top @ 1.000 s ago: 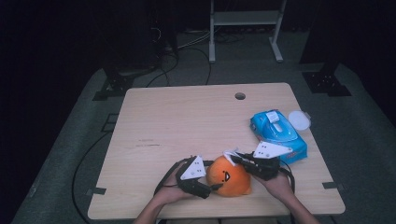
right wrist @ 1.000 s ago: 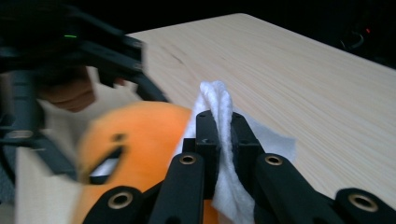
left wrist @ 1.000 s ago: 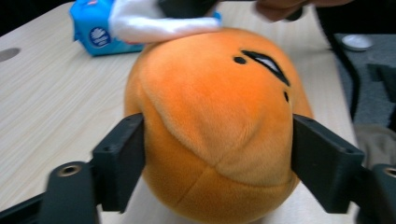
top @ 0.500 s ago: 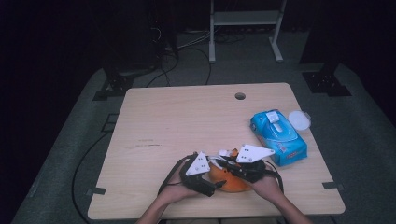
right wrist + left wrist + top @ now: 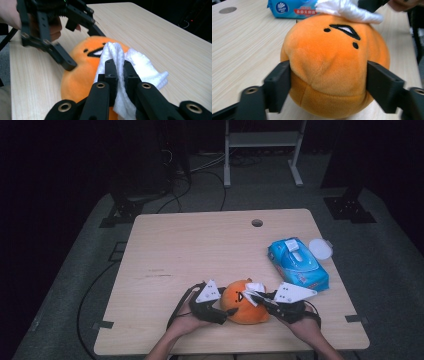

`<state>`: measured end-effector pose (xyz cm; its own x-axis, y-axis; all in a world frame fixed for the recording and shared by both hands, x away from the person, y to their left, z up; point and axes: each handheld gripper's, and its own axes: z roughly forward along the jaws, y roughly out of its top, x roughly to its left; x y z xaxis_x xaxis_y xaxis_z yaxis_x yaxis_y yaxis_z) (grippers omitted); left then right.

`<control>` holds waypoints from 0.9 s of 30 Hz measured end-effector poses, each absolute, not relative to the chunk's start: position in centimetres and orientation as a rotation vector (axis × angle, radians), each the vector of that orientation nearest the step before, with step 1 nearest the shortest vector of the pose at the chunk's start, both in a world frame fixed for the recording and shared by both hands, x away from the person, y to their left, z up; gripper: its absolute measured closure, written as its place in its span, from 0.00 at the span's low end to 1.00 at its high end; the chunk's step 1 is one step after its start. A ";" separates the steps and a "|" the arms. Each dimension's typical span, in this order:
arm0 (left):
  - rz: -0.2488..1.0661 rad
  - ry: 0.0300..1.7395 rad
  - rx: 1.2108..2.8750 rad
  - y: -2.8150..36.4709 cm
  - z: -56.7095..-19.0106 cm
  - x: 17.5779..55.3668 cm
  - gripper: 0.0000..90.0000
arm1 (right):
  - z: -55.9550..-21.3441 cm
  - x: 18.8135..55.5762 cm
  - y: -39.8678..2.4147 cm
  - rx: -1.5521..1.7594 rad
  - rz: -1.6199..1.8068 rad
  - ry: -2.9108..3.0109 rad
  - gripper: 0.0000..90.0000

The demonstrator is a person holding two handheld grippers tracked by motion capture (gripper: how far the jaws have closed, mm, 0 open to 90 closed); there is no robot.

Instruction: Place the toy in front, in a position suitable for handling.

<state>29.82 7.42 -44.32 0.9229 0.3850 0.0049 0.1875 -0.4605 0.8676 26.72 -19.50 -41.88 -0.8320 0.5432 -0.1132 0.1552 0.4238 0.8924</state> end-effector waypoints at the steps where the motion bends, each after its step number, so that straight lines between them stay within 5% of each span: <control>1: 0.236 0.409 2.062 7.4 -44.0 29.8 0.20 | -42.0 26.7 -19.7 0.596 1.383 2.296 0.94; 3: 0.246 0.386 2.018 7.4 -43.3 29.6 0.17 | -42.2 26.6 -19.7 0.591 1.391 2.295 0.94; 16: 0.304 0.424 2.068 8.1 -44.0 30.1 0.37 | -42.6 26.9 -19.0 0.557 1.419 2.299 0.94; 27: 0.269 0.370 2.025 7.9 -42.6 30.2 0.24 | -43.5 25.8 -20.4 0.560 1.390 2.310 0.94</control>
